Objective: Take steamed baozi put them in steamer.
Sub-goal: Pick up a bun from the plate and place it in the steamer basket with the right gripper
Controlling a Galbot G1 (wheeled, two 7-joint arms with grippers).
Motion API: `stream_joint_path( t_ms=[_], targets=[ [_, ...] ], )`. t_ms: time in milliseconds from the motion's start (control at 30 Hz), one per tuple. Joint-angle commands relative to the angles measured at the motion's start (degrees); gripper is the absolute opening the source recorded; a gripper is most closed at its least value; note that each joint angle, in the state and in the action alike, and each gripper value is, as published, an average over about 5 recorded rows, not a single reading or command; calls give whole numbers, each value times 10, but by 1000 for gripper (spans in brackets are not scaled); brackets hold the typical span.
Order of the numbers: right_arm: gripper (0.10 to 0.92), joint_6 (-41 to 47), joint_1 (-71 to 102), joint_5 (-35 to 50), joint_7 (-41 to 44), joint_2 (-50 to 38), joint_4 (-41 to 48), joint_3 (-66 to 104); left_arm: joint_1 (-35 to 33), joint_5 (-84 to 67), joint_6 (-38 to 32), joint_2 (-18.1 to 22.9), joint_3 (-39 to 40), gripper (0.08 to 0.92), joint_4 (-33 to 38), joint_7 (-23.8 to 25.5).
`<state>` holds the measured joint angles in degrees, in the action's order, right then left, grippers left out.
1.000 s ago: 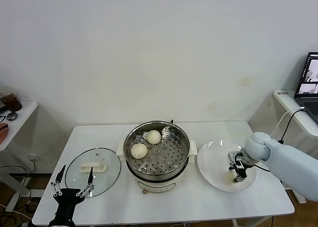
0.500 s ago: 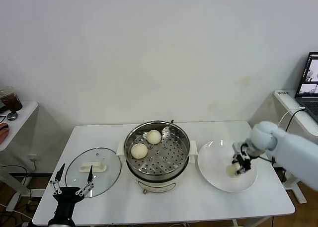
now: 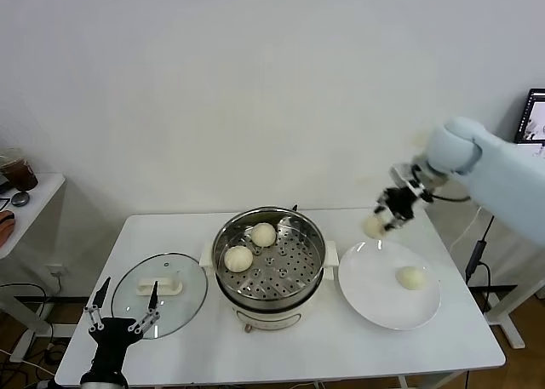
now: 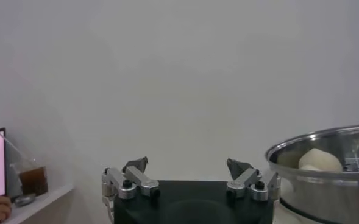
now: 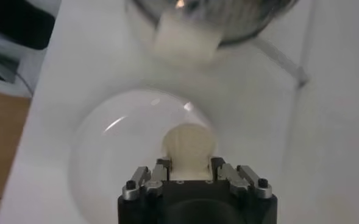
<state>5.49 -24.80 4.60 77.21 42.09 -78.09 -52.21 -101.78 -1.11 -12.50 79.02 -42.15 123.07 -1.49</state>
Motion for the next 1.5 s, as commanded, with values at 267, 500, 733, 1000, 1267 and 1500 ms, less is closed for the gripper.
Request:
stream_joint_path(
  t_ms=[267,500,733,1000,1267,1500],
  targets=[
    [424,-150,-88,44,-58,272,-38,-164,-4,-1,-1,4,-13,823,6,0],
    [424,-235,-55,-51,-66,327,4,-190,-4,-4,-1,6,-20,823,6,0],
    [424,-285,-22,-120,-79,340,19,-192,-3,-4,-2,8,-22,823,4,0],
    [431,-299,-22,-128,-56,333,7,-207,1,-5,-3,9,-22,823,-2,0],
    [445,-294,-29,-96,-36,328,-11,-218,1,-7,-4,9,-22,823,-5,0],
    [545,-293,-23,-87,-41,322,-14,-220,0,-7,-4,9,-22,823,-4,-1]
  ],
)
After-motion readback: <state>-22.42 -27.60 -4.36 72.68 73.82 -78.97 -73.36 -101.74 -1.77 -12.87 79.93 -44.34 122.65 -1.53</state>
